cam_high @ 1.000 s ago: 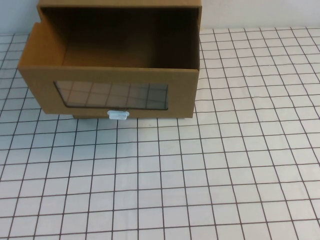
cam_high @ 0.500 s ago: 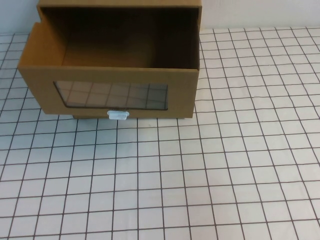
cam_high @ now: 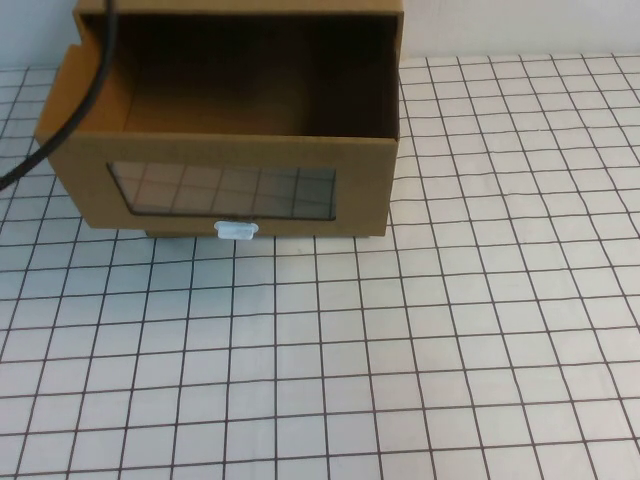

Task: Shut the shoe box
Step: Press the shoe box with left arm, then close the shoe box with your right arm

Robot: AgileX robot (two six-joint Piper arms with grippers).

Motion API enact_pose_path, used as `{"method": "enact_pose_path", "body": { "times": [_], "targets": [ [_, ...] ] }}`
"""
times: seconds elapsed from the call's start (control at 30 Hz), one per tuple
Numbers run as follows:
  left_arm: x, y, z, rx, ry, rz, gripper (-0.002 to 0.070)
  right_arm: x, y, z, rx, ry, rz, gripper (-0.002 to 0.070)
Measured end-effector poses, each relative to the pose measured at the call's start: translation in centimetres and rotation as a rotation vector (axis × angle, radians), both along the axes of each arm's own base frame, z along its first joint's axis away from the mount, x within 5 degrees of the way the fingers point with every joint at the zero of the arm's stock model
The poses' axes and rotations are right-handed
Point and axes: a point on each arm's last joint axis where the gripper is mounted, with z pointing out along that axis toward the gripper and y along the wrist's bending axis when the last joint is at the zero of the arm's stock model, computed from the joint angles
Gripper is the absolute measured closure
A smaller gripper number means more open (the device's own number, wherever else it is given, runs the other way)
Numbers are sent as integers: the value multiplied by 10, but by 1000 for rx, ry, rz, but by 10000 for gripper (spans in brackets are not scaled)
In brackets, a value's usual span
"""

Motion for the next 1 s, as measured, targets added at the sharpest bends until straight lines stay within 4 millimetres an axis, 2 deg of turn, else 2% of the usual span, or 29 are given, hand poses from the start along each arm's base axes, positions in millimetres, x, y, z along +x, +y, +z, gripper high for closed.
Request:
{"method": "enact_pose_path", "body": {
  "times": [0.1,0.23,0.3,0.5,0.6,0.67,0.73,1.0],
  "targets": [
    [34,-17,4,87,62,-151,679,12,19,-9,-40,50,125,689],
    [82,-37,10,162,118,-332,679,26,49,-24,-322,127,379,689],
    [107,-45,6,182,167,-403,679,29,63,-27,-431,137,497,689],
    [177,-62,-31,154,296,-497,679,33,114,-19,-583,108,806,690],
    [200,-66,-54,141,338,-497,679,37,140,-21,-628,102,921,689],
    [210,-68,-68,126,366,-499,679,43,157,-29,-657,102,973,689],
    [212,-69,-68,114,360,-500,679,52,171,-38,-668,94,983,689],
    [214,-70,-70,109,367,-505,679,114,217,-94,-676,43,859,689]
  ]
}}
